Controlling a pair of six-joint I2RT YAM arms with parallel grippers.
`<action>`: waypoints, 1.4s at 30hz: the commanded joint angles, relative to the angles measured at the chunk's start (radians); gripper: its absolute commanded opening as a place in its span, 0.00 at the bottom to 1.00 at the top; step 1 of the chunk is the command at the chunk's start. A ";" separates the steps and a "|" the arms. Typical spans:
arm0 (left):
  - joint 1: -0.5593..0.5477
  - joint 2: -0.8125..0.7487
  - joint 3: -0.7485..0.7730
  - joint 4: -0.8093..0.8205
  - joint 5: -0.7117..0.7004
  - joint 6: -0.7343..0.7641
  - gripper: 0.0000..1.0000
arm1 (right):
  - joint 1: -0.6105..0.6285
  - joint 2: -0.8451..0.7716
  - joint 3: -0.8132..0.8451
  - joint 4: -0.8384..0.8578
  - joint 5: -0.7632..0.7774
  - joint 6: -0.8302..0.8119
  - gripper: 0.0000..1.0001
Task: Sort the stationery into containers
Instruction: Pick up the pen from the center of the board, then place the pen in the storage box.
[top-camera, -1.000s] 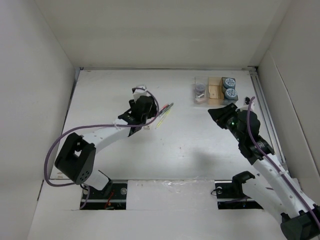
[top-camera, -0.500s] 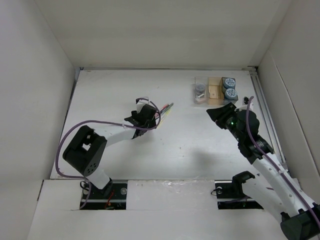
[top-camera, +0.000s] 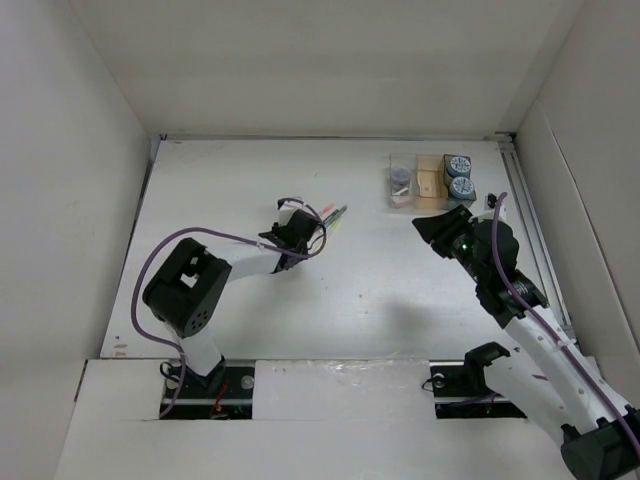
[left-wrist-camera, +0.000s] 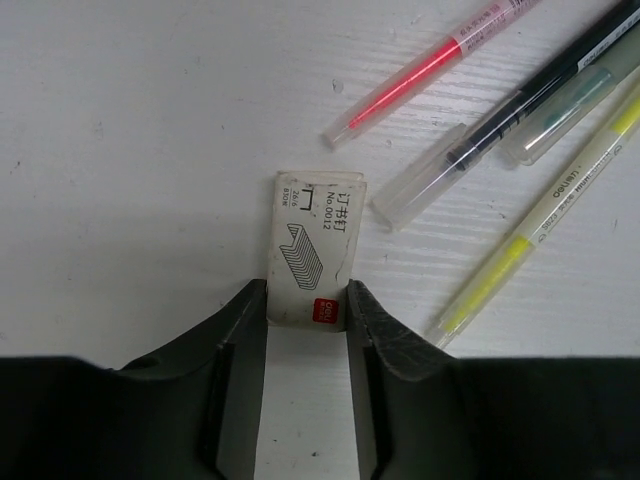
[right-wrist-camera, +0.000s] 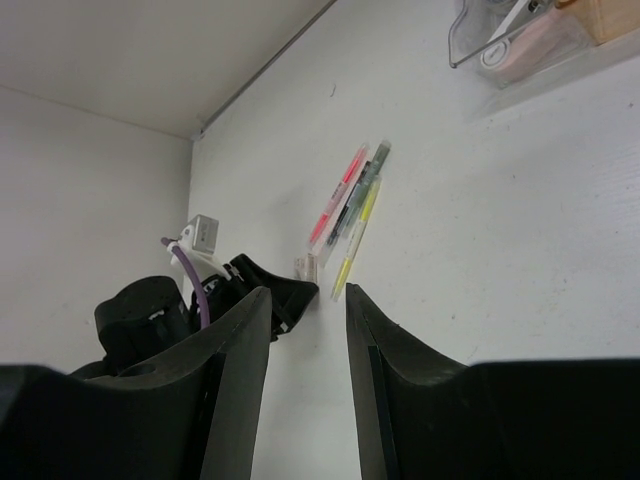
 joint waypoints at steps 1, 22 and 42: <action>-0.005 -0.017 0.017 -0.015 -0.042 -0.003 0.23 | -0.005 -0.005 0.011 0.052 -0.013 -0.006 0.42; -0.062 0.026 0.409 0.082 0.293 0.017 0.18 | -0.005 -0.059 0.002 0.052 0.045 -0.006 0.42; -0.071 0.736 1.351 0.046 0.649 0.150 0.32 | -0.014 -0.078 0.002 0.034 0.065 0.003 0.42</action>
